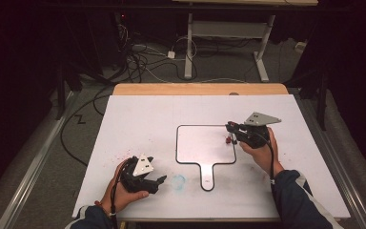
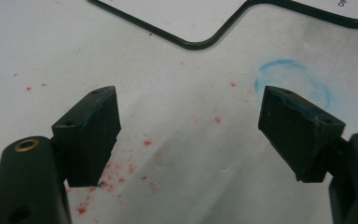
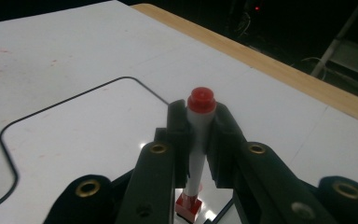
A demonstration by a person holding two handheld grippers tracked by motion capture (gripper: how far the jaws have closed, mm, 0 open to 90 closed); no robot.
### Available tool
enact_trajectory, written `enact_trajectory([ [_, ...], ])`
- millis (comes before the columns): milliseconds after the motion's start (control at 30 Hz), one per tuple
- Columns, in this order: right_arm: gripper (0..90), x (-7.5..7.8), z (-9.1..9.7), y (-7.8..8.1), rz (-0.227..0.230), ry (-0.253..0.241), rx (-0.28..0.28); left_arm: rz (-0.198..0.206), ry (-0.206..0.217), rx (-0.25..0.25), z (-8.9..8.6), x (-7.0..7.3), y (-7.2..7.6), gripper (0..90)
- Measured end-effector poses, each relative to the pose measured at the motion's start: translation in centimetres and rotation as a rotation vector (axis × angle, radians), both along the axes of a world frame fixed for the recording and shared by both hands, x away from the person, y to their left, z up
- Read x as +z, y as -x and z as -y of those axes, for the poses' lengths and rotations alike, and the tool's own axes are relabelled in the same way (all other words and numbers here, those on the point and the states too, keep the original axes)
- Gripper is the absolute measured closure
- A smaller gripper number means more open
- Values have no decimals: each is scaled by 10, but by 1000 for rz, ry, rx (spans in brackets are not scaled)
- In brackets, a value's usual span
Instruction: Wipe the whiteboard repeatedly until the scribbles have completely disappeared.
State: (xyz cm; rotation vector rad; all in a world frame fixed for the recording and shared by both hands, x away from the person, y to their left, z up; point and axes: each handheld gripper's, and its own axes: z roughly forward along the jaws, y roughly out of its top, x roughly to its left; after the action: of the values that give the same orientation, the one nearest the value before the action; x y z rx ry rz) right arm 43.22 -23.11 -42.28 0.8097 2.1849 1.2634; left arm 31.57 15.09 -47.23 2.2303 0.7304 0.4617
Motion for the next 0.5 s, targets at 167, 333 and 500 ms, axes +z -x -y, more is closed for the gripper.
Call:
enact_trajectory([
  [167, 815, -1, -10, -16, 22, 17, -23, 0, 2, -2, -1, 0, 0, 199],
  [333, 815, 0, -19, -27, 24, 30, -34, -2, 2, -4, -1, 0, 0, 199],
  [500, 814, 2, -23, -29, 9, 44, -24, -4, 5, -7, -1, 0, 0, 199],
])
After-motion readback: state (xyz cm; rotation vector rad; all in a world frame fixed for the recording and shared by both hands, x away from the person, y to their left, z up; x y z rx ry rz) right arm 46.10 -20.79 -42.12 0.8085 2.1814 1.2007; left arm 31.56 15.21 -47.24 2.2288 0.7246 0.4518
